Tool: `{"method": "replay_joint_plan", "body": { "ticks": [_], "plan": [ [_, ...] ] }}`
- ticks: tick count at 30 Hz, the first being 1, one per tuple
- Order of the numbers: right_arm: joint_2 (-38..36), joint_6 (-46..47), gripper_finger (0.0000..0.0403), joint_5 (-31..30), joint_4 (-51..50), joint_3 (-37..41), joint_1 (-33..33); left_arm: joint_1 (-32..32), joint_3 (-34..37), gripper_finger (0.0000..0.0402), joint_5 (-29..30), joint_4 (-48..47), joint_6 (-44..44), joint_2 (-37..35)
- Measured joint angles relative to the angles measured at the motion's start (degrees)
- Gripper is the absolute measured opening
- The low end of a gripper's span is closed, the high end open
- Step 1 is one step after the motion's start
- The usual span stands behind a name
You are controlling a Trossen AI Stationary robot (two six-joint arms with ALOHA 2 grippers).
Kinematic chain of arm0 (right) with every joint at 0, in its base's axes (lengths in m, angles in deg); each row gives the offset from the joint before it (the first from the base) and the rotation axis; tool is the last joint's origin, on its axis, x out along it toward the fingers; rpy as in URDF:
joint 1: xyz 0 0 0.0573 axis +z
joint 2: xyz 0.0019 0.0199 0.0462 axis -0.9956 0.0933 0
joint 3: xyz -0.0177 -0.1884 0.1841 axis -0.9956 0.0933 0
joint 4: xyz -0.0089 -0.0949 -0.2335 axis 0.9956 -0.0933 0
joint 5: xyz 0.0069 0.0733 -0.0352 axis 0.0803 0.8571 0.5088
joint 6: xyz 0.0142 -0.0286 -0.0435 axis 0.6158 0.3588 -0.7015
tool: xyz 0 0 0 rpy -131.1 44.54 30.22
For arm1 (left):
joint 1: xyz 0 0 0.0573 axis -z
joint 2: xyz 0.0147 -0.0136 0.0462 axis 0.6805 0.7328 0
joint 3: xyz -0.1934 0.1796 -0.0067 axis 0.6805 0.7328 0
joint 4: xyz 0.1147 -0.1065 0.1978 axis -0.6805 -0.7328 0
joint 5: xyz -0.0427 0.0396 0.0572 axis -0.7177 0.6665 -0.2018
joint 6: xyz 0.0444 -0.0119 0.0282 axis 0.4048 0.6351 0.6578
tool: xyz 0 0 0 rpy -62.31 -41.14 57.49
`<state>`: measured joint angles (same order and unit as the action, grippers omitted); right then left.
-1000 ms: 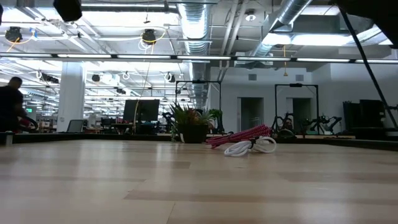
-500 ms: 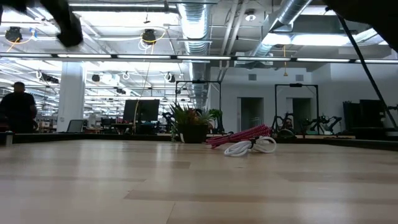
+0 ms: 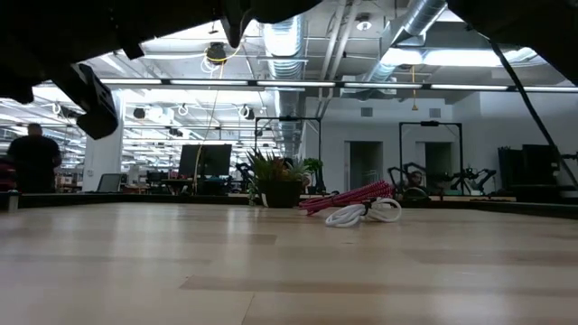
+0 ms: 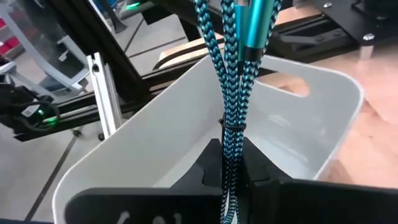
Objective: Pick and place USB-C Cables
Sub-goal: Put the blue charger cable into the gray bin
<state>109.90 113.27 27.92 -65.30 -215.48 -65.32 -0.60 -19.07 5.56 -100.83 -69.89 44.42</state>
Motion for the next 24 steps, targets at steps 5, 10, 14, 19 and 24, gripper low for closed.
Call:
{"method": "replay_joint_plan", "body": {
  "ticks": [5,10,14,19,24],
  "plan": [
    [1.0,0.4,0.0014,0.2,0.8,-0.1,0.2,0.0,0.0,0.0217,0.0,0.0,0.0,0.1],
    [2.7,3.0,0.0014,2.9,1.7,0.0,0.2,0.0,0.0,0.0217,0.0,0.0,0.0,0.2],
    [2.7,3.5,0.0016,3.8,1.6,0.0,0.0,0.0,0.0,0.0217,0.0,0.0,0.0,0.2],
    [2.7,3.6,0.0023,4.5,1.5,0.0,-0.4,0.0,0.0,0.0217,0.0,-0.1,-0.1,0.2],
    [2.7,3.1,0.0056,4.6,1.6,0.0,-0.4,0.0,0.0,0.0217,0.0,-0.8,-0.6,0.2]
  ]
}}
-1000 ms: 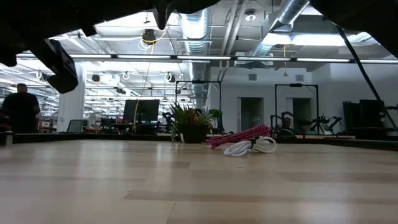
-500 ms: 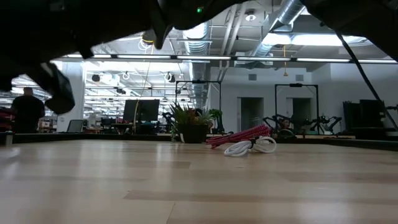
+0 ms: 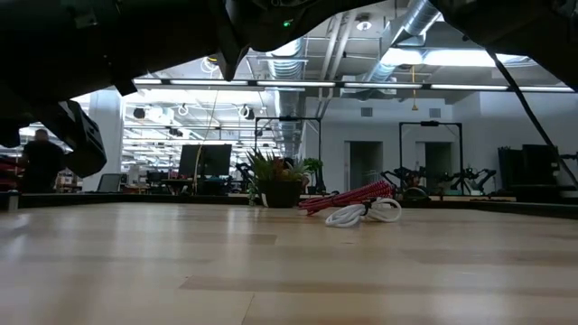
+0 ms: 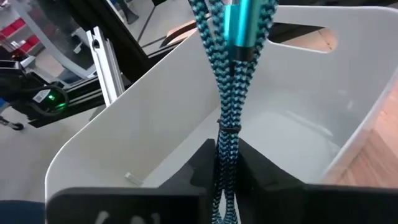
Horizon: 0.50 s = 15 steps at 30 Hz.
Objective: Pick and place USB-C Cables
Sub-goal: Put the blue charger cable into the gray bin, then put the pink charger cable into the gray bin
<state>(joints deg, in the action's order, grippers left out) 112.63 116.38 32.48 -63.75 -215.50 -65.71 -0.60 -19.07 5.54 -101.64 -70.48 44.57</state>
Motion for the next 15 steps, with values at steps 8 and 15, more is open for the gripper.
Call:
{"method": "replay_joint_plan", "body": {
  "ticks": [8,15],
  "plan": [
    [0.0,-0.2,0.0152,0.0,0.4,0.0,-0.3,0.0,0.0,0.0217,0.0,-0.3,-0.6,0.0],
    [-0.1,-1.9,0.0219,0.0,0.6,-0.1,-0.4,0.0,0.0,0.0217,1.6,-0.4,-0.6,0.0]
  ]
}}
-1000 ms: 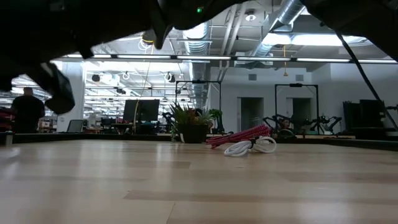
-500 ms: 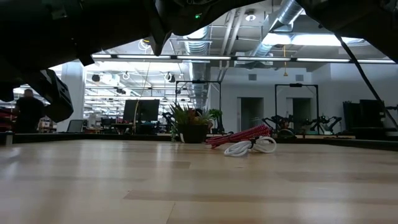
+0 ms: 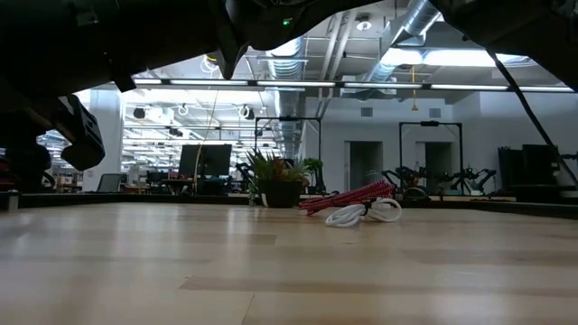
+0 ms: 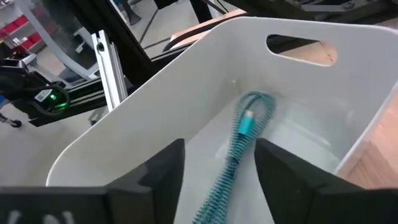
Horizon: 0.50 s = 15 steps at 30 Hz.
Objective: Pick and place USB-C Cables
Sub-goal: Put the pink charger cable into the gray bin
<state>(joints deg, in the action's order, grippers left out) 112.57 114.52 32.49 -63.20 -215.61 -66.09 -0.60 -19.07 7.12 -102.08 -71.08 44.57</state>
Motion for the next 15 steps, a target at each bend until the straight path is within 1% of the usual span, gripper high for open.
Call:
{"method": "replay_joint_plan", "body": {
  "ticks": [4,7,10,15],
  "plan": [
    [0.0,-0.6,0.0244,0.2,-0.2,-1.1,-0.4,0.0,0.0,0.0217,0.0,0.0,0.4,0.0],
    [-0.2,-0.8,0.0248,0.2,0.8,-1.2,-0.7,0.0,0.0,0.0217,0.0,-0.2,0.4,0.0],
    [-1.3,-0.9,0.0248,0.2,-0.8,-1.1,-1.1,0.0,0.0,0.0217,0.0,-0.5,0.5,0.0],
    [-7.1,-5.2,0.0249,1.3,-8.9,-1.1,-1.6,0.0,0.0,0.0217,0.3,-0.8,0.0,0.0]
  ]
}}
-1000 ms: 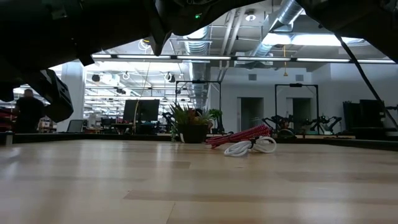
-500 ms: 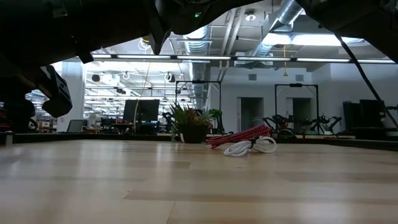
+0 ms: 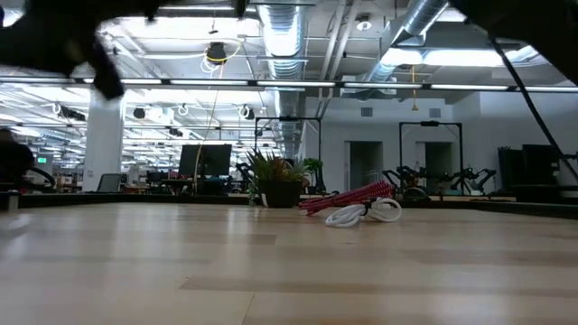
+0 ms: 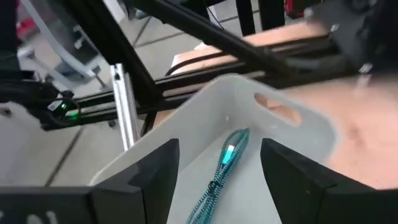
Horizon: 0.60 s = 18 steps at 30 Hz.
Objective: Pick and place USB-C Cables
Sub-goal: Put the pink charger cable into the gray bin
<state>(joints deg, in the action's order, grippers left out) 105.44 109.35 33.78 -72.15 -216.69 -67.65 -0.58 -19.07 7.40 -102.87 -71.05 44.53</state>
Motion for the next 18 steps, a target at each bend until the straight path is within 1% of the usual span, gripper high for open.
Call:
{"method": "replay_joint_plan", "body": {
  "ticks": [4,8,13,18],
  "plan": [
    [-6.2,-5.5,0.0249,0.0,-10.5,0.0,-0.5,0.0,0.0,0.0217,-0.1,0.0,-0.5,0.0],
    [-13.7,-8.9,0.0249,-0.5,-26.4,-0.1,-1.0,0.0,0.0,0.0217,-0.4,0.0,-0.5,-0.4],
    [-20.8,-11.2,0.0249,-6.8,-50.0,-0.1,-0.9,0.0,0.0,0.0217,-0.3,0.0,-0.3,-1.7],
    [-25.7,-7.0,0.0249,-13.8,-69.6,0.5,1.3,0.0,0.1,0.0217,-0.4,-0.1,-0.3,-1.8]
  ]
}}
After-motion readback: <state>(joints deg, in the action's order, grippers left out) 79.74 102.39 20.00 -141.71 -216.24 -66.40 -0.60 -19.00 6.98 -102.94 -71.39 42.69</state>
